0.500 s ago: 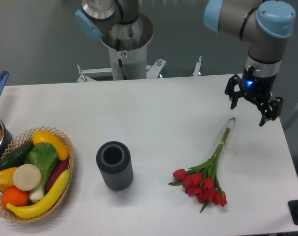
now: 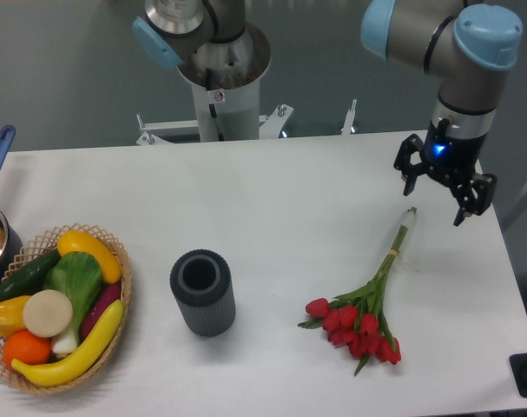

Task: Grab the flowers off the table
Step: 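Move the open gripper down toward the green stems of the red tulips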

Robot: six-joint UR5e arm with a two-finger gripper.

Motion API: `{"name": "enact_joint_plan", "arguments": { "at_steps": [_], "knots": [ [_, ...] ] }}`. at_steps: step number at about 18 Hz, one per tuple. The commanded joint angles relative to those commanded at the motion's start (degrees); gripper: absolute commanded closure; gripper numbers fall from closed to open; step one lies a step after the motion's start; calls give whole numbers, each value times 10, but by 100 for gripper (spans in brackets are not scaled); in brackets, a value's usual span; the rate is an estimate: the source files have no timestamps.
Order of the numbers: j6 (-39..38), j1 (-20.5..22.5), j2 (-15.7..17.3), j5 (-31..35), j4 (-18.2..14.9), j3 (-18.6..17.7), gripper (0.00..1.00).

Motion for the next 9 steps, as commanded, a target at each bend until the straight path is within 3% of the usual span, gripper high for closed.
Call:
{"name": "enact_joint_plan", "arguments": {
  "at_steps": [9],
  "knots": [
    [-54, -4, -16, -9, 18, -21, 0]
  ]
}}
